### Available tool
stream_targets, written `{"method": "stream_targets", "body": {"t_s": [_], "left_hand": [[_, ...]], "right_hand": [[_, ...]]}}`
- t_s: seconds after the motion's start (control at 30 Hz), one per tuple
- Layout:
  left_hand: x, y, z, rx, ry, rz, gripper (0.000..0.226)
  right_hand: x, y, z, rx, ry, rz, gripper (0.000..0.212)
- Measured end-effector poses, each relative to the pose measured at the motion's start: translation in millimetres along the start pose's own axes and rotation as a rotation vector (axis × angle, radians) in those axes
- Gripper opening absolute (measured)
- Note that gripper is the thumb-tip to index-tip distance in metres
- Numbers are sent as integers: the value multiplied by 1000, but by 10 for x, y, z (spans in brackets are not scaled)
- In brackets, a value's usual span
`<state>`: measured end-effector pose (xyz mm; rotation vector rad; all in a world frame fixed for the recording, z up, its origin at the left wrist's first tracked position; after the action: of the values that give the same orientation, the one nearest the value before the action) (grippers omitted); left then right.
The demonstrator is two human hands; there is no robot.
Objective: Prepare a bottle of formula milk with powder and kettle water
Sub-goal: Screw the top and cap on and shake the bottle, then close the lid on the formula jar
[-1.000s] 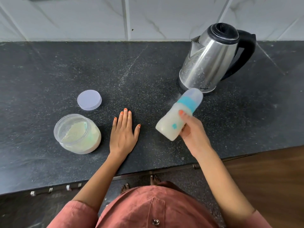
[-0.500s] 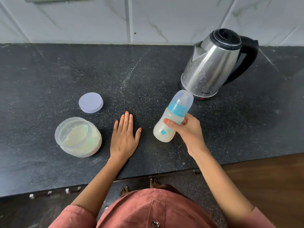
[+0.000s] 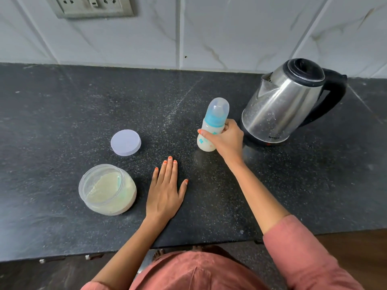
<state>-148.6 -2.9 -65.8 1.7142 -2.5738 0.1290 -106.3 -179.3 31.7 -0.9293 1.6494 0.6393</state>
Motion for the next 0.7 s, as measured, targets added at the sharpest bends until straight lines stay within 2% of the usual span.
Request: {"method": "stream_targets", "body": {"t_s": [0.3, 0.7], "left_hand": [[1, -6, -2, -1, 7, -6, 69], [4, -24, -4, -38, 17, -20, 69]], "right_hand": [[22, -400, 435, -1, 25, 3, 62], [95, -451, 702, -56, 98, -16, 62]]}}
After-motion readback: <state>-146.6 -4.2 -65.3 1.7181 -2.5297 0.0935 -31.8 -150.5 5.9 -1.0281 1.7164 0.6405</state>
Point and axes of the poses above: each hand's wrist, its own y-axis away from the middle knuckle, its own z-axis out of the palm, x = y × z, the point moved 1 cm from there along -y, towards the middle knuckle, and after that the axes turned 10 degrees about -y, right-handed, at the moved point
